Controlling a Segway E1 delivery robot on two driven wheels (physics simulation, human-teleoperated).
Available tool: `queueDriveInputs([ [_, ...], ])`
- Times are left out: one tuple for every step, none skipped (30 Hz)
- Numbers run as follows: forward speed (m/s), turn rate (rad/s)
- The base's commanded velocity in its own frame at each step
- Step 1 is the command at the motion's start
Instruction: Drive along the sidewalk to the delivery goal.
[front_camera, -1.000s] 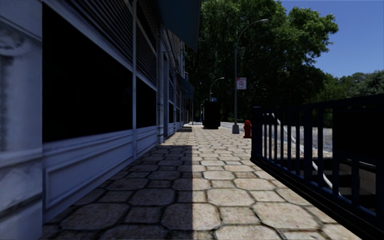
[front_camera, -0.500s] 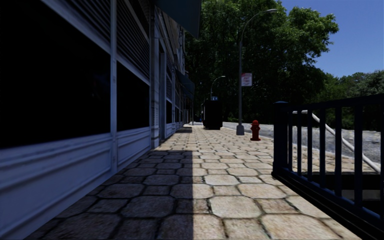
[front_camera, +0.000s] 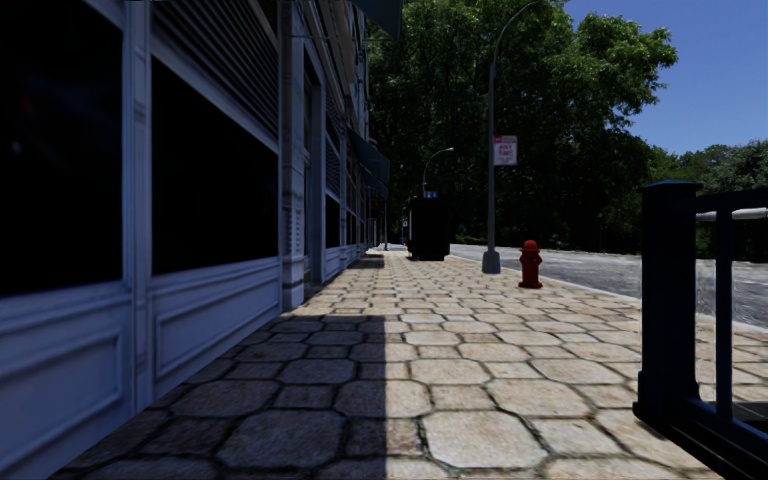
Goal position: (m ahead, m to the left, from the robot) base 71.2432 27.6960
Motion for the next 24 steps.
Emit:
queueDriveInputs([
  [2.00, 0.00],
  [2.00, 0.00],
  [2.00, 0.00],
  [2.00, 0.00],
  [2.00, 0.00],
  [2.00, 0.00],
  [2.00, 0.00],
  [2.00, 0.00],
  [2.00, 0.00],
  [2.00, 0.00],
  [2.00, 0.00],
  [2.00, 0.00],
  [2.00, 0.00],
  [2.00, 0.00],
  [2.00, 0.00],
  [2.00, 0.00],
  [2.00, 0.00],
  [2.00, 0.00],
  [2.00, 0.00],
  [2.00, 0.00],
  [2.00, 0.00],
  [2.00, 0.00],
  [2.00, 0.00],
  [2.00, 0.00],
])
